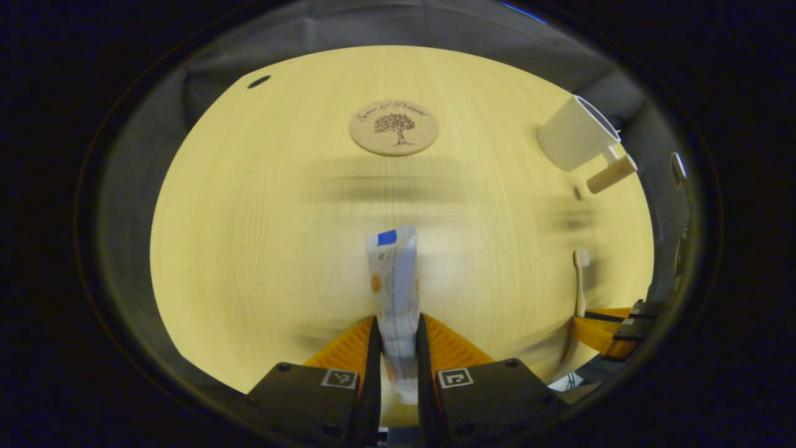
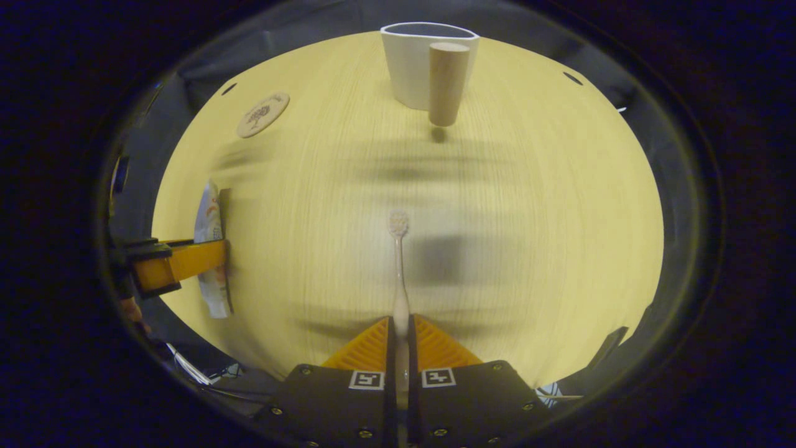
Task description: Put the toothbrush and toothpaste on the desktop into the cup, then pick up the cup and place it on the coaster on the desktop.
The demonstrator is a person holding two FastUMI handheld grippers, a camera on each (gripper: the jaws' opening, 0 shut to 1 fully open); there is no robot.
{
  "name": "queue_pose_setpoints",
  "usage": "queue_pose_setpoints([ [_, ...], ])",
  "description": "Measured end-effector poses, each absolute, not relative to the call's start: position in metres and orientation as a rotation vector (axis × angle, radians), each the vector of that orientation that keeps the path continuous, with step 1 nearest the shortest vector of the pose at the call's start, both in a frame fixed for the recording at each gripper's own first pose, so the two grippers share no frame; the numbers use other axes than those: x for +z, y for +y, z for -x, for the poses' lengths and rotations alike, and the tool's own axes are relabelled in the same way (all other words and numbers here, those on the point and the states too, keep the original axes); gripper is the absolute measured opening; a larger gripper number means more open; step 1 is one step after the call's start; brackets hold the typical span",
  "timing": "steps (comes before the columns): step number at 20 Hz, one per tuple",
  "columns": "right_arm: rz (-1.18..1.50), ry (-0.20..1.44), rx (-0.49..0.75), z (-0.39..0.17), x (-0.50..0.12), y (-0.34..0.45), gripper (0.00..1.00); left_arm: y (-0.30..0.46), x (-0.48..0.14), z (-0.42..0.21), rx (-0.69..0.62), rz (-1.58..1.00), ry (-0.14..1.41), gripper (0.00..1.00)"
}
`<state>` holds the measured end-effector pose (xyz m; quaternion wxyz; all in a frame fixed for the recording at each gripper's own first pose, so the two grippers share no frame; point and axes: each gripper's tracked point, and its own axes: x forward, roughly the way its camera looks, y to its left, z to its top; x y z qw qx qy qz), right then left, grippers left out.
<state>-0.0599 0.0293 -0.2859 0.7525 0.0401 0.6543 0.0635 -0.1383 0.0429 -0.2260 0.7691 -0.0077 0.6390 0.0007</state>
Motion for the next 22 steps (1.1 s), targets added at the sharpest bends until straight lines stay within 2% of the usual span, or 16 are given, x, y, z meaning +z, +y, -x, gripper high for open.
queue_pose_setpoints([
  [8,-0.104,1.388,0.146,0.058,-0.274,0.027,0.07,0.04,-0.222,0.144,0.016,0.035,1.378,0.31],
  [22,-0.106,1.118,0.176,0.037,-0.221,0.022,0.07,0.017,-0.182,0.133,-0.002,0.011,1.23,0.32],
])
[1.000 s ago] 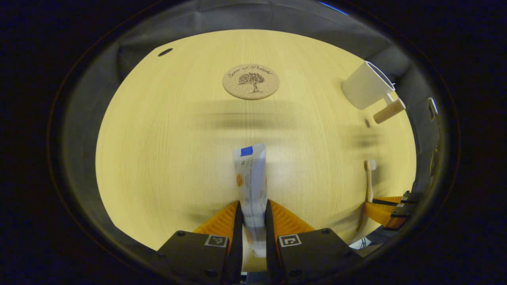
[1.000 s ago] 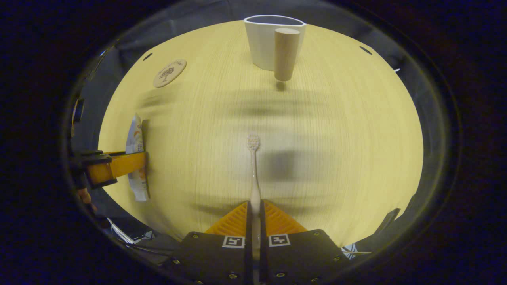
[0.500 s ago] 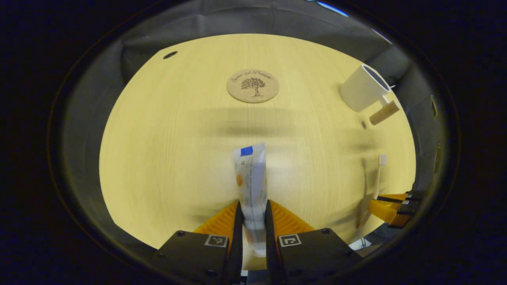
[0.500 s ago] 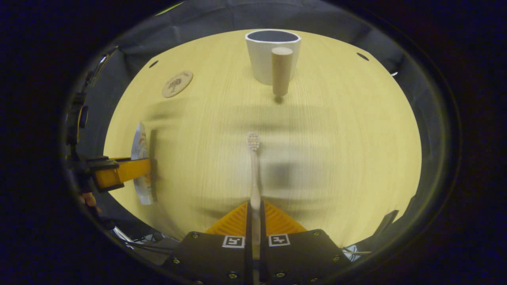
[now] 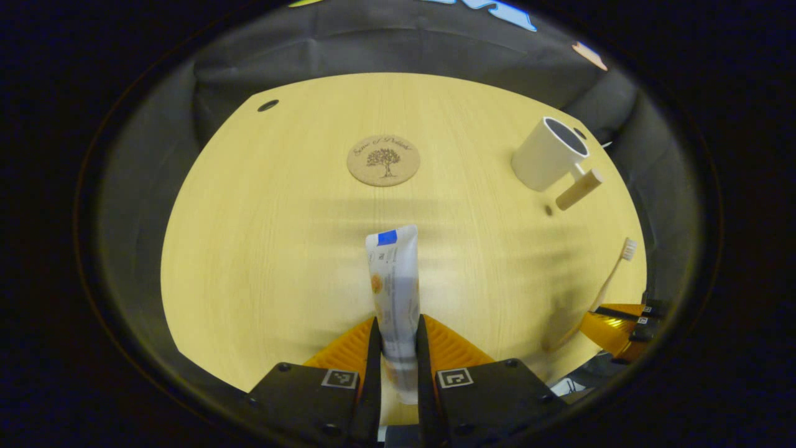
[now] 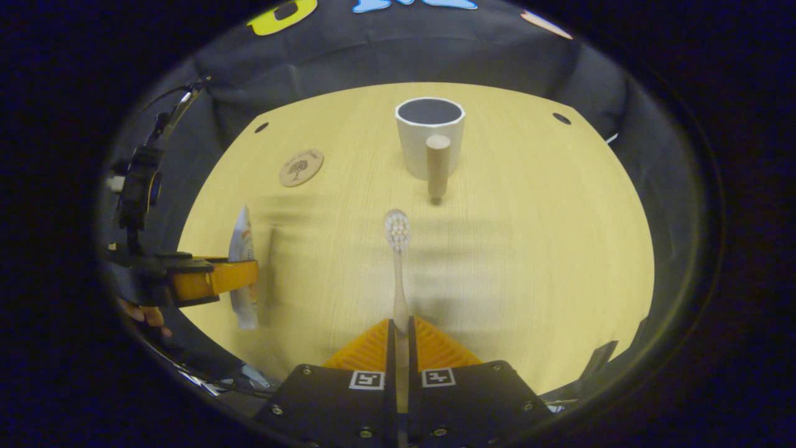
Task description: Put the toothbrush and toothpaste on the desktop into the cup, then pick up the cup and place it on the coaster on the desktop.
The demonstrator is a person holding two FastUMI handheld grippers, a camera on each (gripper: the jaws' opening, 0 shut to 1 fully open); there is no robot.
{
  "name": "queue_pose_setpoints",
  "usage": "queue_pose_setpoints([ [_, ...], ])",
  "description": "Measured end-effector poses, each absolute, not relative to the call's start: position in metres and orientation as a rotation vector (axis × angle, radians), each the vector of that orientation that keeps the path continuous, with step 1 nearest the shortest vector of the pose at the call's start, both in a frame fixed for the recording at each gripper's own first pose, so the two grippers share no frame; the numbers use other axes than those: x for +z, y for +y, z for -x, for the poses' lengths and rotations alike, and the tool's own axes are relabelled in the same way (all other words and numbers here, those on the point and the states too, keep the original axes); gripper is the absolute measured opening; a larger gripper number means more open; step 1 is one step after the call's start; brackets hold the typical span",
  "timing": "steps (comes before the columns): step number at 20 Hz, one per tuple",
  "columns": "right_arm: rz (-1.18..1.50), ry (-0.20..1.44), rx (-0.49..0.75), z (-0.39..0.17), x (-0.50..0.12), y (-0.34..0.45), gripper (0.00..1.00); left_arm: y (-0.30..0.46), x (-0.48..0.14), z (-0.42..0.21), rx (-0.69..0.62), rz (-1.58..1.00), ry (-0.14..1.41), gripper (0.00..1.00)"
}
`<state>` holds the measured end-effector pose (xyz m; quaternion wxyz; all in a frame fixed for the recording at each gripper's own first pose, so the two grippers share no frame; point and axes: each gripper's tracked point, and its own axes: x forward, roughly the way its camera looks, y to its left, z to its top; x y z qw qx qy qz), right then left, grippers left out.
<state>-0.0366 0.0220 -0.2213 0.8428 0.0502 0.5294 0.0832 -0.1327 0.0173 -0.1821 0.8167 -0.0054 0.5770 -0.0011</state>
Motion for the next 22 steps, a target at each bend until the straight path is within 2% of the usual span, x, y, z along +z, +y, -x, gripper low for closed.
queue_pose_setpoints([
  [22,-0.116,0.705,0.188,-0.035,-0.107,0.021,0.07,-0.027,-0.101,0.07,-0.057,0.017,0.956,0.32],
])
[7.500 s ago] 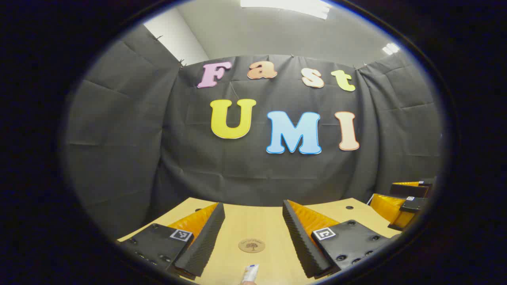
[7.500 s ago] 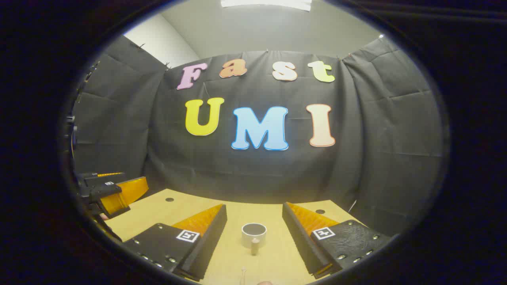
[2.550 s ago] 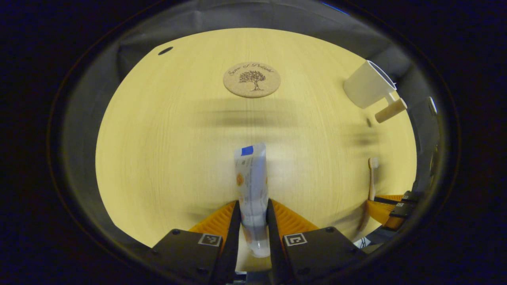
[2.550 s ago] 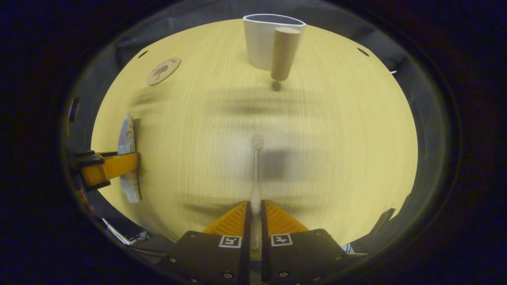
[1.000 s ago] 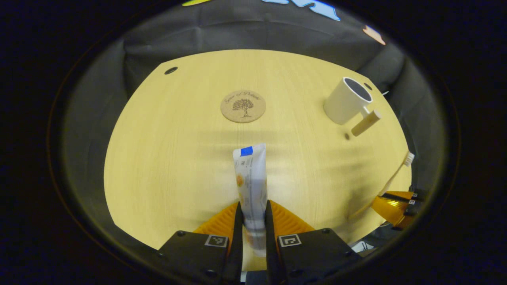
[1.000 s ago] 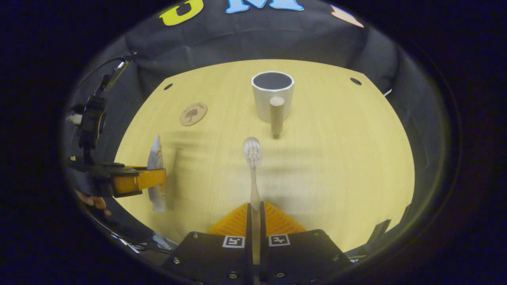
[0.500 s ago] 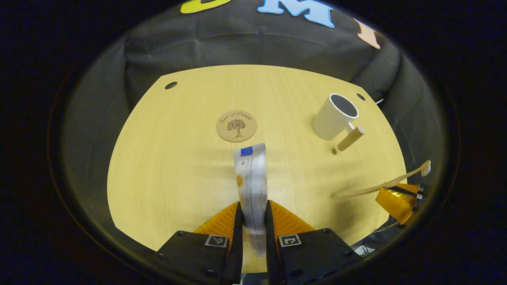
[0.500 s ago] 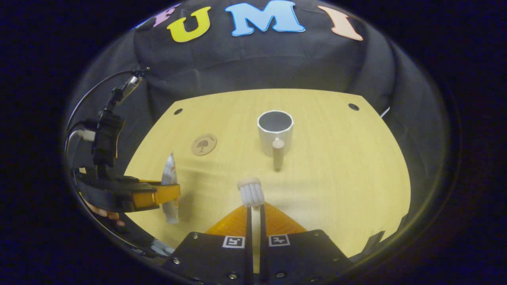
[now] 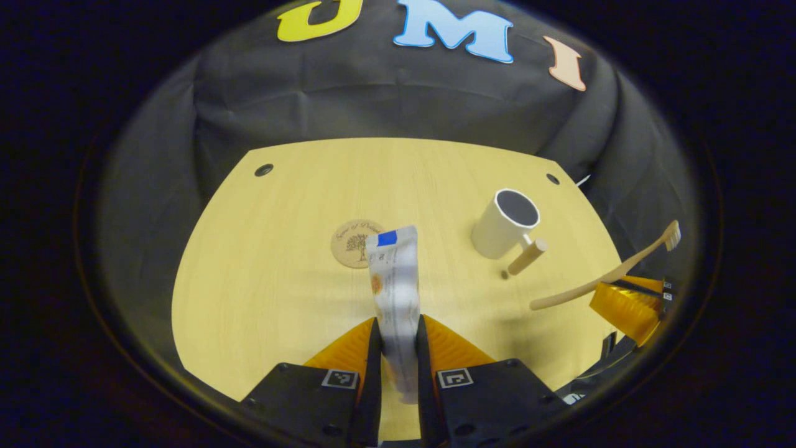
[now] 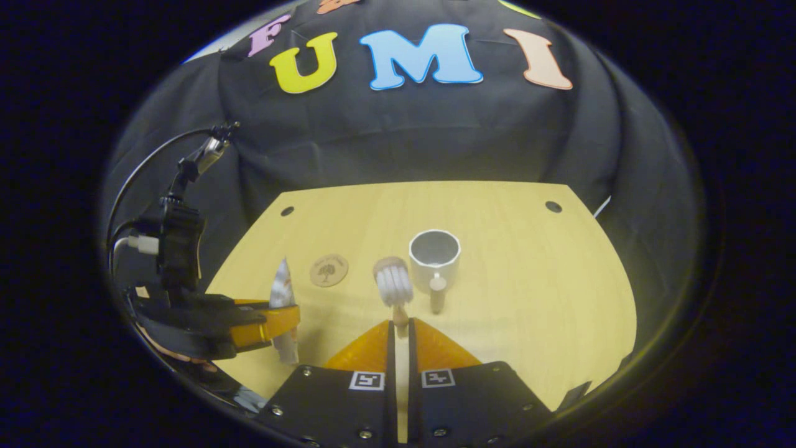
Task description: Put the toothbrush and toothpaste on the desktop into the cup, then pick up the cup and place it on the coaster on the desktop.
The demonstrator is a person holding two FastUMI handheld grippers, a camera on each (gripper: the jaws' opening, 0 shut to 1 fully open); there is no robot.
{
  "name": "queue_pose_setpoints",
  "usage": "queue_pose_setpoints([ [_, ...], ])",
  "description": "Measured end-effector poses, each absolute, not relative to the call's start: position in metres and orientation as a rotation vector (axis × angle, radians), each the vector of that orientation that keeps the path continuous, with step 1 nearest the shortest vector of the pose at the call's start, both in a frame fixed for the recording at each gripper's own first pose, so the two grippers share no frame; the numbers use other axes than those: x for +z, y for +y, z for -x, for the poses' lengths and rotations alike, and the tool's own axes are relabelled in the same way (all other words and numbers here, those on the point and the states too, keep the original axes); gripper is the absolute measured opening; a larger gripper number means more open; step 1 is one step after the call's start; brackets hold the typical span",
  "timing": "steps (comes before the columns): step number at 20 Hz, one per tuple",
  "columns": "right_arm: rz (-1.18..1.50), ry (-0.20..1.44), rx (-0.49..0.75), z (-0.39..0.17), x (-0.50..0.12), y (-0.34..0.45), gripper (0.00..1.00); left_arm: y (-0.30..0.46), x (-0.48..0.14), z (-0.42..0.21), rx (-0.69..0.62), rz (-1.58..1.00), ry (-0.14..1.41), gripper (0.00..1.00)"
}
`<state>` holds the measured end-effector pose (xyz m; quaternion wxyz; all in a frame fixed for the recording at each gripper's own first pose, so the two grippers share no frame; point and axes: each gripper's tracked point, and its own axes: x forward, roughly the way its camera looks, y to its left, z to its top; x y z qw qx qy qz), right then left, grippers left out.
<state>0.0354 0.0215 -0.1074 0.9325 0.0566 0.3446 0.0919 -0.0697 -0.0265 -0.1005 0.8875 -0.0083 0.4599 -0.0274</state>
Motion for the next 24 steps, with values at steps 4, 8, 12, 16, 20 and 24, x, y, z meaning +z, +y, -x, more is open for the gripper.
queue_pose_setpoints([
  [4,-0.112,0.642,0.179,-0.06,-0.083,0.016,0.07,-0.031,-0.084,0.048,-0.057,0.019,0.906,0.32],
  [8,-0.109,0.59,0.172,-0.088,-0.065,0.011,0.07,-0.04,-0.069,0.028,-0.067,0.051,0.867,0.32],
  [12,-0.106,0.543,0.165,-0.116,-0.056,0.006,0.06,-0.045,-0.06,0.012,-0.069,0.056,0.836,0.32],
  [16,-0.113,0.525,0.164,-0.151,-0.062,0.003,0.07,-0.048,-0.059,0.007,-0.068,0.072,0.828,0.32],
  [20,-0.087,0.584,0.159,-0.175,-0.096,-0.004,0.07,-0.048,-0.059,0.005,-0.058,0.083,0.827,0.32],
  [24,-0.081,0.652,0.16,-0.188,-0.131,-0.006,0.07,-0.049,-0.06,0.007,-0.053,0.088,0.833,0.32],
])
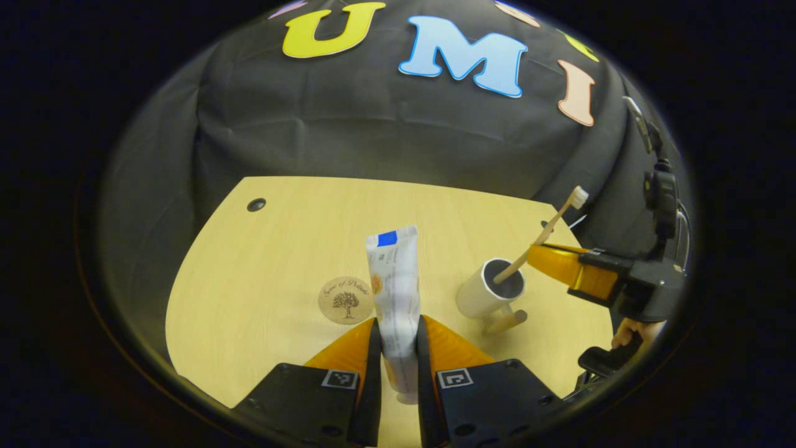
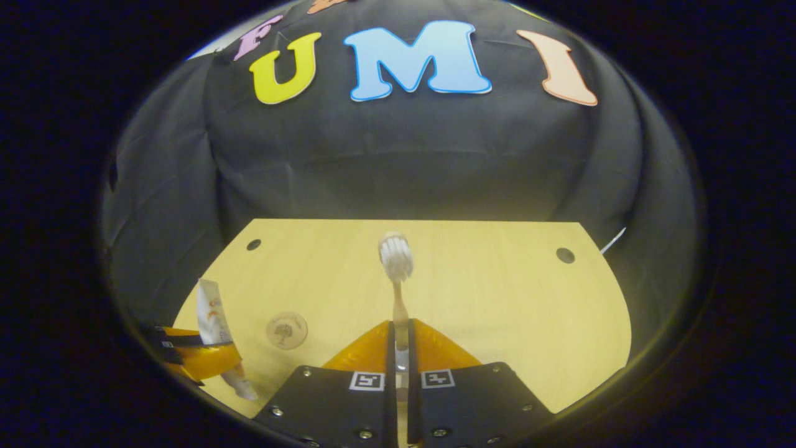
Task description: Put the toothbrush and toothpaste on the desktop into the cup, then pick up the cup and place it on the coaster on the desktop.
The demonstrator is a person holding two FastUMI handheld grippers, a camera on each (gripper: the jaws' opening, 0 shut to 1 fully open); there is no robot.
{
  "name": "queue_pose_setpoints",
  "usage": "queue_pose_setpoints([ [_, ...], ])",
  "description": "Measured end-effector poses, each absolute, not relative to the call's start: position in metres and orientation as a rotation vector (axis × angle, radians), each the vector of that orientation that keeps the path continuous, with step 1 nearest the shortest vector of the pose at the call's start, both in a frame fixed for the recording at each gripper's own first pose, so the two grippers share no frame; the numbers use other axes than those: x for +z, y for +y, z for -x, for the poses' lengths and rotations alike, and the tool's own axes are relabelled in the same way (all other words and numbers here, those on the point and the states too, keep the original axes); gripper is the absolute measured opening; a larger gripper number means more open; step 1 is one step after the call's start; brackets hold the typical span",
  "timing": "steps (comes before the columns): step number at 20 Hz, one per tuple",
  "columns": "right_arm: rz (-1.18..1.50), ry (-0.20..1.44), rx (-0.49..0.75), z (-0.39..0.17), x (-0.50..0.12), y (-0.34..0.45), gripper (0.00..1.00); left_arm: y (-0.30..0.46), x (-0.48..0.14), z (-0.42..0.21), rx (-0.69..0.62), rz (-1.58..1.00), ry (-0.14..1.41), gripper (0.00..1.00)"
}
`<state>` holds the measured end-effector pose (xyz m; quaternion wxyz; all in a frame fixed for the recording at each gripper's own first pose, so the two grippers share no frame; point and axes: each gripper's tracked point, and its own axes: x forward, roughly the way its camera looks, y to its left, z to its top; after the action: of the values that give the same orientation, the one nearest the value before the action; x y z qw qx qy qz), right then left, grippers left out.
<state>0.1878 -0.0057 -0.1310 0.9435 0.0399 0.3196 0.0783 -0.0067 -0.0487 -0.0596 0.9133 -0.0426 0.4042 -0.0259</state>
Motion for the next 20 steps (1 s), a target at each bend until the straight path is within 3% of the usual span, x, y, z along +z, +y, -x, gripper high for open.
queue_pose_setpoints([
  [9,-0.038,0.729,0.132,-0.184,-0.161,-0.011,0.07,-0.05,-0.061,0.007,-0.049,0.106,0.845,0.32],
  [11,-0.045,0.734,0.138,-0.182,-0.162,-0.009,0.12,-0.05,-0.061,0.007,-0.048,0.11,0.844,0.32],
  [15,-0.04,0.731,0.14,-0.175,-0.16,-0.011,0.48,-0.051,-0.061,0.007,-0.049,0.114,0.844,0.32],
  [16,-0.041,0.729,0.137,-0.173,-0.159,-0.013,0.67,-0.051,-0.061,0.005,-0.05,0.116,0.843,0.32],
  [18,-0.053,0.724,0.13,-0.168,-0.156,-0.018,0.77,-0.052,-0.064,0.002,-0.05,0.12,0.839,0.31],
  [20,-0.072,0.71,0.121,-0.166,-0.15,-0.024,0.78,-0.054,-0.061,0.002,-0.05,0.126,0.83,0.32],
])
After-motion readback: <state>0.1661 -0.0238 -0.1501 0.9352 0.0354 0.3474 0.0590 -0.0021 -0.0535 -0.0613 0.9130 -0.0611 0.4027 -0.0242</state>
